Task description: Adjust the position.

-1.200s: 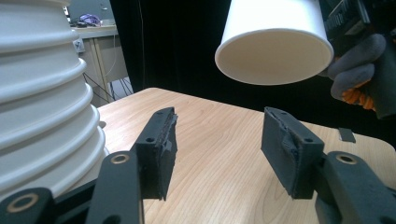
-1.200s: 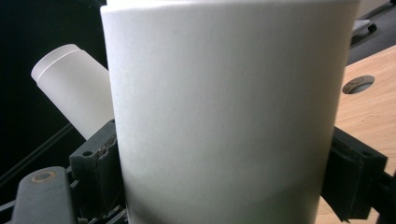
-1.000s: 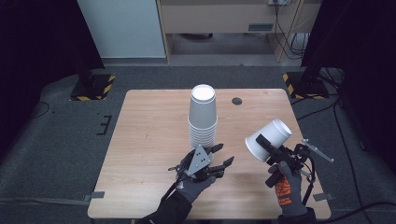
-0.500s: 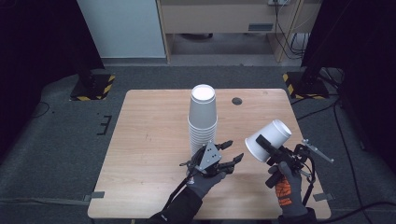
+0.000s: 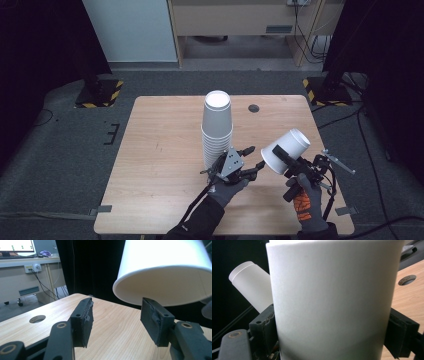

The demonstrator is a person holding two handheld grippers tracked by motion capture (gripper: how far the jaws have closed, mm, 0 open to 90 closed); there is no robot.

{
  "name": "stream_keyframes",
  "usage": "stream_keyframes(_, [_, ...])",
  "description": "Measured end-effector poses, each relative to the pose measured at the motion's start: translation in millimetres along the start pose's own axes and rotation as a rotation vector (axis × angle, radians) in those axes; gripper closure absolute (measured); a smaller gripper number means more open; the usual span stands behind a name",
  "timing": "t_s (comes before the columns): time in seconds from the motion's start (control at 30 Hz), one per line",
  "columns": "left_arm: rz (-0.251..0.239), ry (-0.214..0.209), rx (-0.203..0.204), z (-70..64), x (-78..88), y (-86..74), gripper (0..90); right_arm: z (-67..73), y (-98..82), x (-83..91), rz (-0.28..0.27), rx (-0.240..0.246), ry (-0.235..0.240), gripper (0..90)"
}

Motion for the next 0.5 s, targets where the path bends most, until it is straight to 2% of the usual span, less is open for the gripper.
stream_keyframes(0.23, [-0.029,0.01,0.019,1.4,-7.1,0.7,43.4,-0.1,-2.2,-1.5,0.008,-0.007,0.003,15.4])
stream_keyframes(0.5, [-0.059,0.005,0.006,2.5,-12.8,9.2,46.2,0.7,-5.7,-3.5,0.023,-0.01,0.007,15.4])
Point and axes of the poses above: each handheld gripper's, and its own axes: x roughly backward along the jaws, y roughly out of its top, z roughly to its left, the point moved 6 cm from there along -x, roughly forward along the jaws, and after that the axes turned 10 degrees about -y, right-handed, at the moved point
